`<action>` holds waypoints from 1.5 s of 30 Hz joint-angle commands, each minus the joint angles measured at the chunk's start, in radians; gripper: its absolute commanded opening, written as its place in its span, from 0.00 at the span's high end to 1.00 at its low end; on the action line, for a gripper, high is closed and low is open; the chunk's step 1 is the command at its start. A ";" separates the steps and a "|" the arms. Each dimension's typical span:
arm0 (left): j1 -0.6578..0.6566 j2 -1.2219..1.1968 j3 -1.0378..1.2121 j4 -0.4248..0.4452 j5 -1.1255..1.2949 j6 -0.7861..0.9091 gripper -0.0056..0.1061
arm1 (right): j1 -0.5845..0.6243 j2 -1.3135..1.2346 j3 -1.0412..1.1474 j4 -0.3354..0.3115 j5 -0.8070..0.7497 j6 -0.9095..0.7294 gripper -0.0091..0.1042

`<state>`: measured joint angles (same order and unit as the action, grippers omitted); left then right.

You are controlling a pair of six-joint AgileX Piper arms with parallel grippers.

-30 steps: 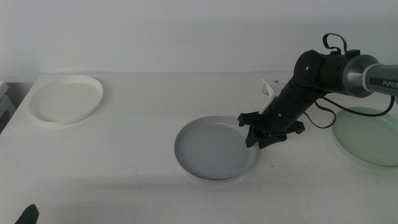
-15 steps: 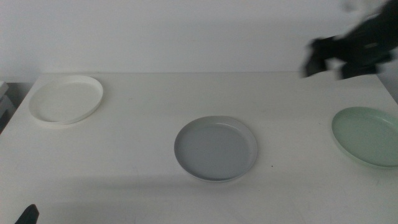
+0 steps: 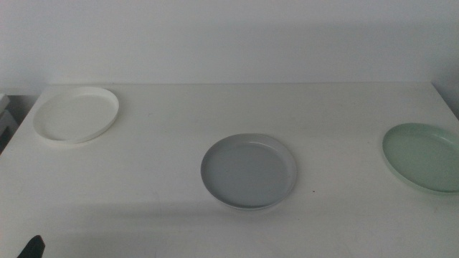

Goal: Stack the three bowls on top of each other.

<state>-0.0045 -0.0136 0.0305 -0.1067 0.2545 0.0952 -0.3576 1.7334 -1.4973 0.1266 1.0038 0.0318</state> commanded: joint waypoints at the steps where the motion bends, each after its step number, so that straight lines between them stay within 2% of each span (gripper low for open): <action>1: -0.004 -0.014 0.005 -0.012 -0.081 -0.014 0.14 | -0.054 0.011 -0.029 -0.005 -0.052 0.000 0.37; 9: -0.004 -0.014 0.005 -0.012 -0.081 -0.014 0.14 | -0.116 0.198 -0.029 0.008 -0.110 -0.024 0.37; 14: -0.004 -0.014 0.005 -0.012 -0.081 -0.014 0.14 | -0.114 0.280 -0.029 0.068 -0.116 -0.076 0.37; 17: -0.004 -0.014 0.005 -0.012 -0.081 -0.014 0.14 | -0.114 0.312 -0.029 0.078 -0.118 -0.092 0.39; 20: -0.004 -0.014 0.005 -0.012 -0.081 -0.014 0.14 | -0.114 0.331 -0.029 0.076 -0.124 -0.092 0.45; 27: -0.004 -0.014 0.005 -0.012 -0.081 -0.014 0.14 | -0.114 0.348 -0.029 0.125 -0.151 -0.143 0.73; 31: -0.004 -0.014 0.005 -0.012 -0.081 -0.014 0.14 | -0.114 0.342 -0.029 0.174 -0.139 -0.210 0.92; 34: -0.004 -0.014 0.005 -0.012 -0.081 -0.014 0.14 | -0.114 0.301 -0.029 0.220 -0.118 -0.235 0.92; 39: -0.004 -0.014 0.005 -0.012 -0.081 -0.014 0.14 | -0.078 0.183 -0.029 0.338 -0.093 -0.265 0.92; 42: -0.004 -0.014 0.005 -0.012 -0.081 -0.014 0.14 | -0.006 0.136 -0.029 0.410 -0.085 -0.293 0.92; 45: -0.004 -0.014 0.005 -0.012 -0.081 -0.014 0.14 | 0.093 0.118 -0.030 0.436 -0.080 -0.295 0.92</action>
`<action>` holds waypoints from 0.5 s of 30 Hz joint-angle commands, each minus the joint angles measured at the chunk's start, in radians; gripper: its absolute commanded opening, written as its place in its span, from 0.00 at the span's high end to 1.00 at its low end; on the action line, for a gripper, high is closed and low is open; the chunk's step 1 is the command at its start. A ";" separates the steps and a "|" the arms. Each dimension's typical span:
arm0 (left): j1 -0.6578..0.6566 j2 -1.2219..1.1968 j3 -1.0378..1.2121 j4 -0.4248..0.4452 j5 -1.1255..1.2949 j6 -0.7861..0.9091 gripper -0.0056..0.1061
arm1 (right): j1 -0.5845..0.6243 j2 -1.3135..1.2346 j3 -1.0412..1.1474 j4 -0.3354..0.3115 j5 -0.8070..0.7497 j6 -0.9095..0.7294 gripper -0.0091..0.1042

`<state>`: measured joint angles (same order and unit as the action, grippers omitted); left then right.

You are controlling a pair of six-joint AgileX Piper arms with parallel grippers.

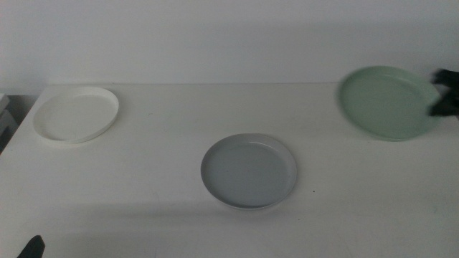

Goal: Stack the three bowls on top of each other.

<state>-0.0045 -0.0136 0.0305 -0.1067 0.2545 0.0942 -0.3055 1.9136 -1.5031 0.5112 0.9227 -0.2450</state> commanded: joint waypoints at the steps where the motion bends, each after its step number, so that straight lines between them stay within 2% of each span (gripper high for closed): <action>1: -0.004 -0.014 0.005 -0.012 -0.081 -0.013 0.14 | 0.084 -0.064 -0.024 0.052 0.001 -0.018 0.92; 8: -0.004 -0.014 0.005 -0.012 -0.081 -0.013 0.14 | 0.375 -0.052 -0.024 0.050 -0.050 0.013 0.92; 15: -0.004 -0.014 0.005 -0.012 -0.081 -0.013 0.14 | 0.537 -0.008 -0.024 -0.015 -0.124 0.082 0.92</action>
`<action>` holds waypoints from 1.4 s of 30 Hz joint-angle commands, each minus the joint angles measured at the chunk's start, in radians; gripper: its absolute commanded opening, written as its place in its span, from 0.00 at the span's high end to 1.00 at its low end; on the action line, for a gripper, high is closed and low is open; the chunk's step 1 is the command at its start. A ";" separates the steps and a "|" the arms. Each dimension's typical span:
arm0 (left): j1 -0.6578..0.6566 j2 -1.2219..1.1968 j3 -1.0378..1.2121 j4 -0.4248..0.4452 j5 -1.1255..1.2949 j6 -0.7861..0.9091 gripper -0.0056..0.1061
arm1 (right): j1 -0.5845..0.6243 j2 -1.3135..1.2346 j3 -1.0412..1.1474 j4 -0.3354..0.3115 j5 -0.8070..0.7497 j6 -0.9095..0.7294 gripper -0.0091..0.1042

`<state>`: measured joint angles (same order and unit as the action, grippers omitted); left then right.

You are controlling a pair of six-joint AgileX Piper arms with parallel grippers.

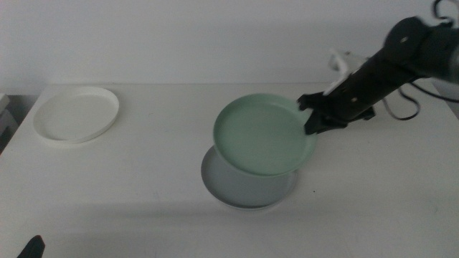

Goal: Stack the three bowls on top of each other.

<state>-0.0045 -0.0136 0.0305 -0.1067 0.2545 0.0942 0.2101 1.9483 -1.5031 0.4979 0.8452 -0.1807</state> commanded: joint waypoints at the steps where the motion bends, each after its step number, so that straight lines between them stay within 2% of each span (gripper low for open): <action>1: -0.004 -0.014 0.005 -0.012 -0.081 -0.013 0.14 | 0.036 -0.034 -0.024 -0.004 -0.054 0.021 0.92; 7: -0.004 -0.014 0.005 -0.012 -0.081 -0.013 0.14 | 0.086 0.017 -0.024 0.000 -0.076 0.021 0.92; 20: -0.004 -0.014 0.005 -0.012 -0.081 -0.013 0.14 | 0.107 0.060 -0.024 -0.004 -0.119 0.015 0.89; 27: -0.004 -0.014 0.005 -0.012 -0.081 -0.013 0.14 | 0.106 0.060 -0.024 -0.036 -0.102 0.015 0.72; 34: -0.004 -0.014 0.005 -0.012 -0.081 -0.013 0.14 | 0.103 -0.004 -0.024 -0.034 -0.056 0.015 0.49; 38: -0.004 -0.014 0.005 -0.012 -0.081 -0.013 0.14 | 0.080 -0.146 -0.024 -0.030 -0.025 -0.003 0.42; 42: -0.004 -0.014 0.005 -0.012 -0.081 -0.013 0.14 | 0.050 -0.300 -0.023 -0.021 0.035 -0.077 0.41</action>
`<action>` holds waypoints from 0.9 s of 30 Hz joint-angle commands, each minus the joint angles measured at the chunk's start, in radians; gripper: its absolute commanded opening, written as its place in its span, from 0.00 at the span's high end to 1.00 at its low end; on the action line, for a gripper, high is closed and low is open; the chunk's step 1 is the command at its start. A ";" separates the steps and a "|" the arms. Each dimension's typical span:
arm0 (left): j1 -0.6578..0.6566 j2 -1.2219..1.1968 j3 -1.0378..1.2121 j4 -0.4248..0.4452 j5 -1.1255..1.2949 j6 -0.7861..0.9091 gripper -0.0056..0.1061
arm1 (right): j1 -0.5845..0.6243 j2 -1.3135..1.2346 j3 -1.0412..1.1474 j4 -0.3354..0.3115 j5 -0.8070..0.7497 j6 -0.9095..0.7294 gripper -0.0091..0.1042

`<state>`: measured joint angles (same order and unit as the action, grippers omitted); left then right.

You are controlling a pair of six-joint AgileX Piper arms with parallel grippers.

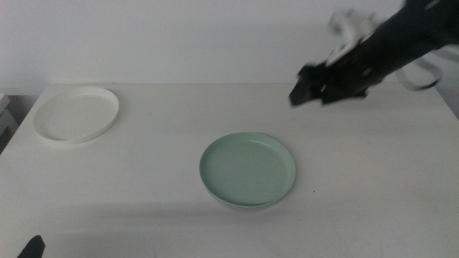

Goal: Stack the three bowls on top of each other.

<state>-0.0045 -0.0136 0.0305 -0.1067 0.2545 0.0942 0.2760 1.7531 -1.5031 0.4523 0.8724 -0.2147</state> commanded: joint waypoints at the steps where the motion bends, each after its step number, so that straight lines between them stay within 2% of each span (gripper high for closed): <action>1: -0.004 -0.014 0.005 -0.012 -0.081 -0.013 0.14 | -0.025 -0.147 -0.018 0.029 0.019 -0.062 0.41; 5: -0.004 -0.014 0.005 -0.012 -0.081 -0.013 0.14 | -0.034 -0.327 0.053 0.039 0.009 -0.118 0.42; 10: -0.004 -0.014 0.005 -0.012 -0.081 -0.013 0.14 | -0.030 -0.529 0.207 0.114 -0.029 -0.219 0.42; 13: -0.004 -0.014 0.005 -0.012 -0.081 -0.013 0.14 | -0.030 -0.634 0.289 0.122 -0.047 -0.270 0.42; 20: -0.004 -0.014 0.005 -0.012 -0.081 -0.013 0.14 | -0.032 -0.825 0.454 0.066 -0.095 -0.271 0.42; 27: -0.004 -0.014 0.005 -0.012 -0.081 -0.013 0.14 | -0.032 -0.915 0.507 -0.008 -0.121 -0.215 0.42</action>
<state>-0.0045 -0.0136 0.0305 -0.1067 0.2545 0.0942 0.2505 0.8546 -0.9740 0.4486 0.8232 -0.4429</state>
